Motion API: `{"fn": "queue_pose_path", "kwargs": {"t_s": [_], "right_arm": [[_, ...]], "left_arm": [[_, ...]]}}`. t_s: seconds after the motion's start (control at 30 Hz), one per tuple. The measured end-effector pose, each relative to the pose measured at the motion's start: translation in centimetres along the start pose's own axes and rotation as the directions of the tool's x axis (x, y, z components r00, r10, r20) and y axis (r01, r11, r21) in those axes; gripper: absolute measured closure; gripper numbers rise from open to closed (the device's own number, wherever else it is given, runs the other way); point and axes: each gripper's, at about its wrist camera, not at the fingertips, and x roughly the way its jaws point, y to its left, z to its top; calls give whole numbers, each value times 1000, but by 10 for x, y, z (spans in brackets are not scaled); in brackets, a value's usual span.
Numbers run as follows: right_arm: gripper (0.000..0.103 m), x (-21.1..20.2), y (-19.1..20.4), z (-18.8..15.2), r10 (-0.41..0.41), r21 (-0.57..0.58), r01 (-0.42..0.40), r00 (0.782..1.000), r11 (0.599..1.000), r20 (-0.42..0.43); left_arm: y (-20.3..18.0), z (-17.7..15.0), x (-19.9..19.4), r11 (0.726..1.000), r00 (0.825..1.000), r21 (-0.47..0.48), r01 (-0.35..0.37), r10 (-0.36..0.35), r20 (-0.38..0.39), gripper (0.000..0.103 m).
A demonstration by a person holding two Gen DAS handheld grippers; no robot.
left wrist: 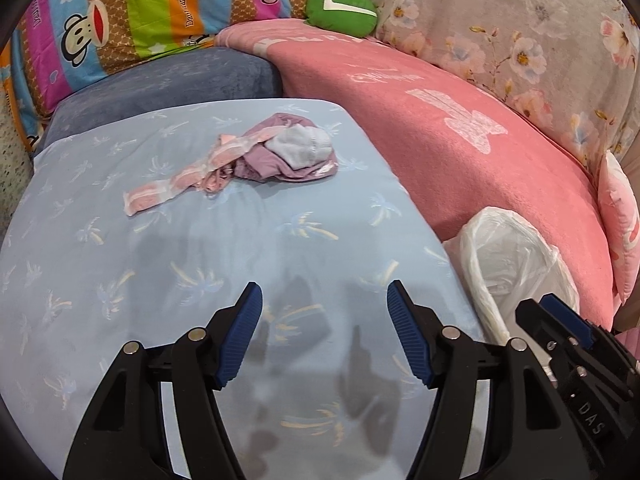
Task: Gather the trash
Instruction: 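Move both grippers back over the pink strip and purple cap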
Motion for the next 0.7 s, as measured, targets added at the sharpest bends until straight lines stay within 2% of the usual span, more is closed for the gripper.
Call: {"fn": "queue_pose_path", "kwargs": {"t_s": [0.07, 0.13, 0.23, 0.43, 0.7], "right_arm": [[64, 3, 5, 3, 8, -1, -8, 1000, 1000, -4], [64, 7, 10, 5, 16, -1, -16, 1000, 1000, -9], [58, 15, 20, 11, 35, 0, -35, 999, 999, -14], [58, 37, 46, 27, 63, -23, -63, 998, 998, -21], [58, 81, 79, 58, 94, -29, -95, 995, 995, -38]], "left_arm": [[9, 1, 0, 999, 999, 8, -31, 31, 11, 31], [20, 3, 2, 998, 998, 18, -57, 57, 18, 30], [38, 7, 8, 996, 997, 27, -82, 82, 14, 28], [71, 21, 21, 987, 990, 80, -141, 139, 27, 21], [116, 53, 51, 994, 996, 65, -92, 91, 13, 20]]}}
